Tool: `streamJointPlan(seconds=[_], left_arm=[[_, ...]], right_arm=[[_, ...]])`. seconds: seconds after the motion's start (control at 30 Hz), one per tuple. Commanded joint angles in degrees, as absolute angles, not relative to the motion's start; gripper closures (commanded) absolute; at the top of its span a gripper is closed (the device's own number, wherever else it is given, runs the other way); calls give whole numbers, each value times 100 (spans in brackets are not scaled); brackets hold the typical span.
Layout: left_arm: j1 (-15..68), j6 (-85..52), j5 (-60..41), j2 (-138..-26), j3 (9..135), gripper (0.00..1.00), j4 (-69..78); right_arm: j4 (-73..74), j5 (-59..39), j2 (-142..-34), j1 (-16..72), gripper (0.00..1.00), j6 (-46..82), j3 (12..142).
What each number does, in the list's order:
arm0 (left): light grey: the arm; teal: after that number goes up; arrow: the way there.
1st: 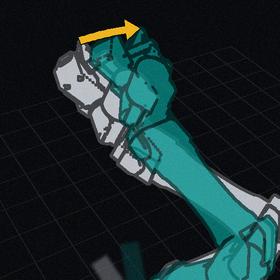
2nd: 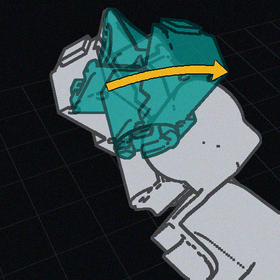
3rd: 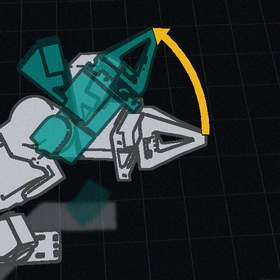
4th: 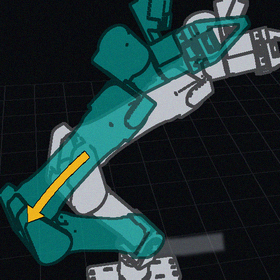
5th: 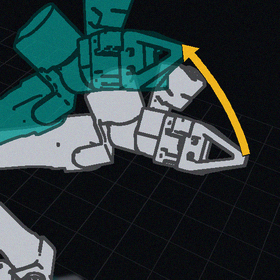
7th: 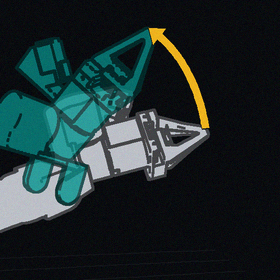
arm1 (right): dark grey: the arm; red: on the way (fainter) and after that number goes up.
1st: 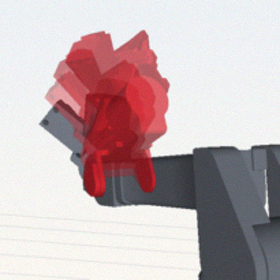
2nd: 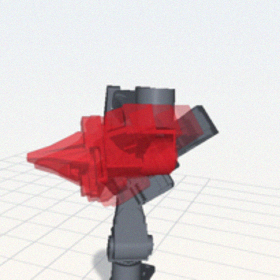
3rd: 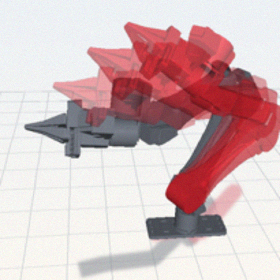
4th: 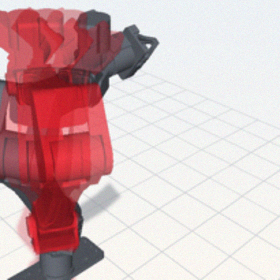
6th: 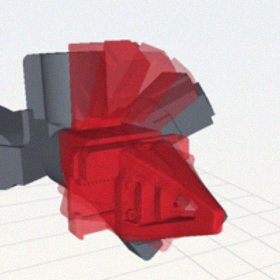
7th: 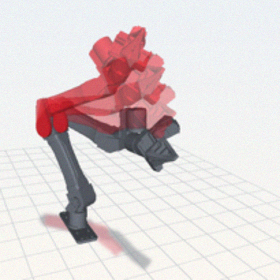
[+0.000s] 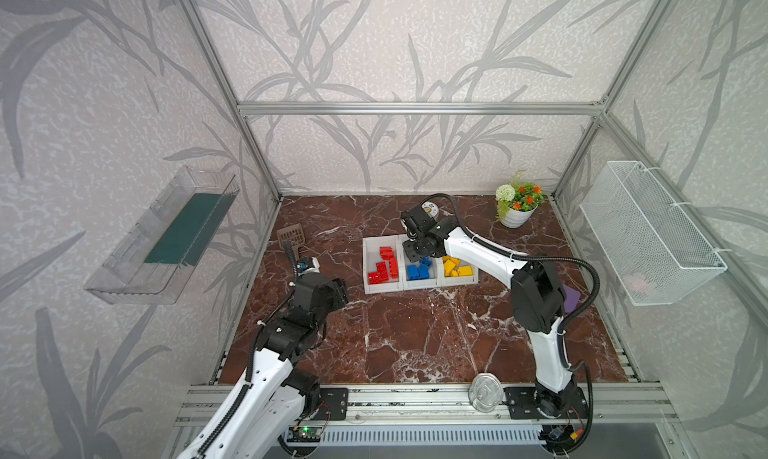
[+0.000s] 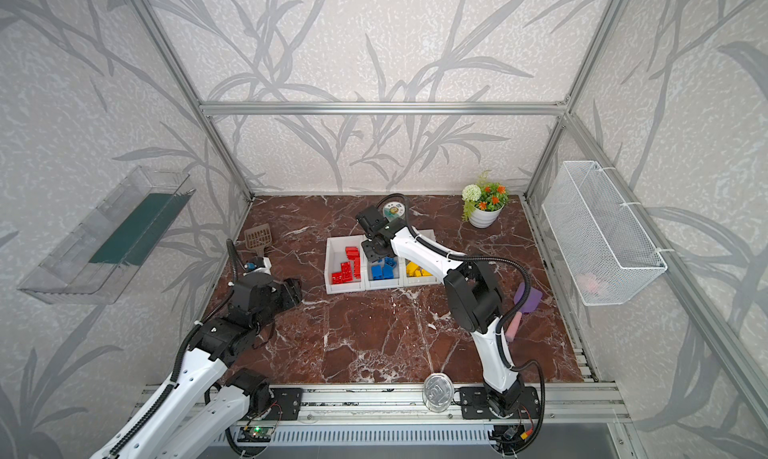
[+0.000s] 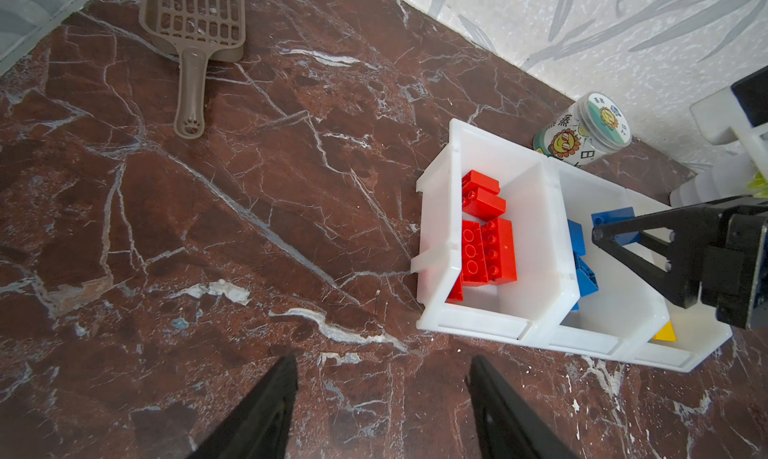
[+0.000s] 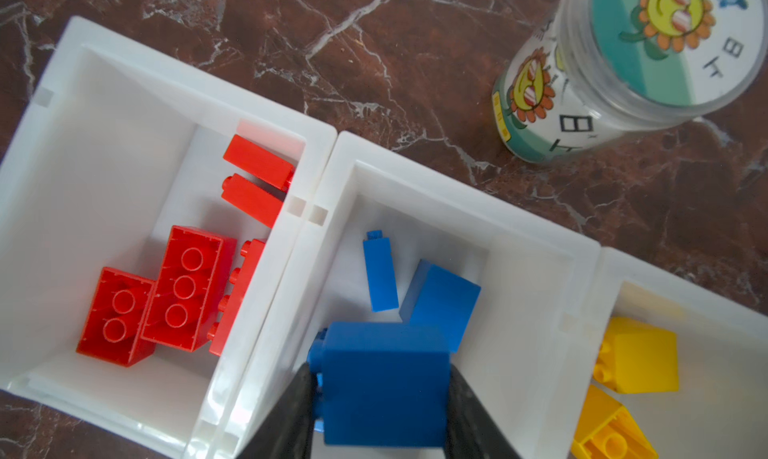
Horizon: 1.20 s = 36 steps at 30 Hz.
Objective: Sort the legos into containers by color
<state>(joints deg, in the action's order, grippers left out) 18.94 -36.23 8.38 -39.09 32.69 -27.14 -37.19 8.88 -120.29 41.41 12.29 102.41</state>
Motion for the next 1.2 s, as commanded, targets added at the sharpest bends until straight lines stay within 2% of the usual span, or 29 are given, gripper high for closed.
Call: streamJointPlan(seconds=[0.0, 0.27, 0.4, 0.5, 0.63, 0.77, 0.83, 0.9, 0.97, 1.0, 1.07, 1.17], left_arm=[[1872, -3737, 870, -3832, 3173, 32, -2865], [1872, -3643, 1001, -3807, 3182, 32, -2835], [1863, -3300, 1259, -3804, 3220, 32, -2500], [1856, -2812, 1752, -3859, 3278, 30, -2130], [1855, -2201, 2916, -3966, 3323, 22, -1526], [1787, -1017, 3722, -4085, 2899, 14, -183], [1690, -281, 3740, -4260, 2363, 13, 945], [1512, 190, 3513, -4676, 1853, 11, 2012], [1114, -84, 3283, -5429, 1653, 8, 2675], [932, -271, 3179, -5780, 1666, 2, 2816], [670, -500, 3092, -6609, 1704, 1, 3441], [425, -353, 2666, -7731, 1961, 1, 4395]], right_arm=[[-3843, 827, -11912, 4163, 45, 1377, 10390], [-3728, 777, -11536, 4157, 39, 1354, 10253], [-3221, 983, -10751, 4158, 39, 1218, 9635], [-2429, 1353, -9737, 4136, 37, 913, 8715], [-1077, 2001, -8062, 3825, 32, 598, 6964], [-276, 2452, -6563, 2938, 26, 467, 5258], [18, 2287, -5997, 2307, 24, 405, 4476], [500, 2035, -5619, 1691, 20, 330, 3681], [918, 1856, -5460, 1162, 11, 357, 2972], [1111, 1837, -5486, 1003, 8, 387, 2730], [1871, 1875, -5716, 782, 2, 369, 2202], [3139, 1753, -6431, 573, 0, 538, 1760]])
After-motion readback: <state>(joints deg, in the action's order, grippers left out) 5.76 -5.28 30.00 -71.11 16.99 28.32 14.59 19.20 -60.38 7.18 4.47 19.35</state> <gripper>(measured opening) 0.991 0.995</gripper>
